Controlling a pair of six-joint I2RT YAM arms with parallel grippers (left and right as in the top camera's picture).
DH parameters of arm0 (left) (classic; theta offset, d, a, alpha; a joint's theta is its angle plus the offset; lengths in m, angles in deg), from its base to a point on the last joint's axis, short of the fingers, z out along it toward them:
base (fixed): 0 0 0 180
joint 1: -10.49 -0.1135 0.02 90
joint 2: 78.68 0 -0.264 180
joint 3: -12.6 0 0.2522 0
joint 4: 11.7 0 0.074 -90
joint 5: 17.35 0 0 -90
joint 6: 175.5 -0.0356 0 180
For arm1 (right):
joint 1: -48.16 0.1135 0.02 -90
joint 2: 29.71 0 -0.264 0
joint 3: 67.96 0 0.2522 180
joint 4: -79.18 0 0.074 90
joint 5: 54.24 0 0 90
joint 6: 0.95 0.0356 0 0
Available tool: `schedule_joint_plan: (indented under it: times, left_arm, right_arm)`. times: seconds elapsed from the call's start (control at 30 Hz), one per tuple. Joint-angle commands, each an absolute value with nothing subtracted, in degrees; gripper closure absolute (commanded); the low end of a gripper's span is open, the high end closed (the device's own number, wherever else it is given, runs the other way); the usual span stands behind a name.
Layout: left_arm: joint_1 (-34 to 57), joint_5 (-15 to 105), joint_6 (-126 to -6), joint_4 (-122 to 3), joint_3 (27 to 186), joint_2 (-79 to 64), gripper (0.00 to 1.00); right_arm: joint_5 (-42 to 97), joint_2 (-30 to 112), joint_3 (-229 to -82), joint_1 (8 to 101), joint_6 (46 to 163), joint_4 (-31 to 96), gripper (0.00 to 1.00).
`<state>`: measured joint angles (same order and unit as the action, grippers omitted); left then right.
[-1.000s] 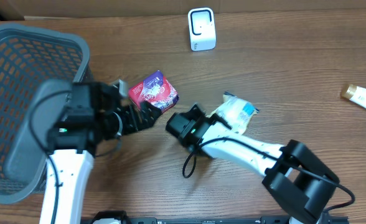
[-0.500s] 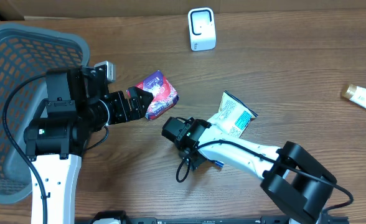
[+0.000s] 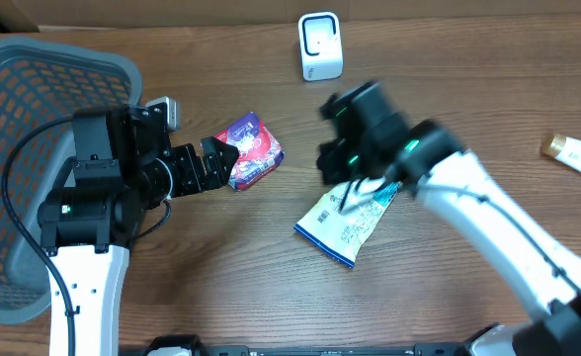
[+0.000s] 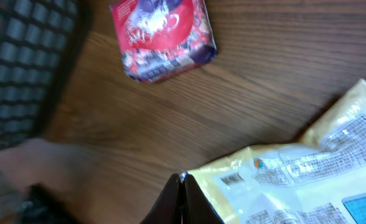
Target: Scan the item barcode
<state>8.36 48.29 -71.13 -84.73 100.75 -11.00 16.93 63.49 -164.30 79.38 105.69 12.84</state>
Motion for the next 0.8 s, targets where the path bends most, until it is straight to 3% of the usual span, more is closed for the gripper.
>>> schedule_joint_plan:
  times: [0.0,0.27,0.47,0.77]
  left_arm:
    - [8.23,49.06,-72.66,-85.32,102.02,-10.78,0.0]
    - [8.27,49.12,-72.2,-86.19,101.99,-10.78,0.0]
    - [8.25,49.32,-72.2,-87.96,101.99,-10.78,0.01]
    - [8.27,49.3,-72.2,-90.98,101.99,-10.78,0.0]
  right_arm:
    - [-6.8,67.32,-161.18,70.31,98.96,12.65,0.96]
    - [-28.75,79.69,-154.77,58.62,83.07,12.73,0.96]
    - [-28.92,87.84,-153.29,58.69,79.53,13.28,0.96]
    - [-20.97,97.77,-153.29,58.84,83.22,20.97,0.96]
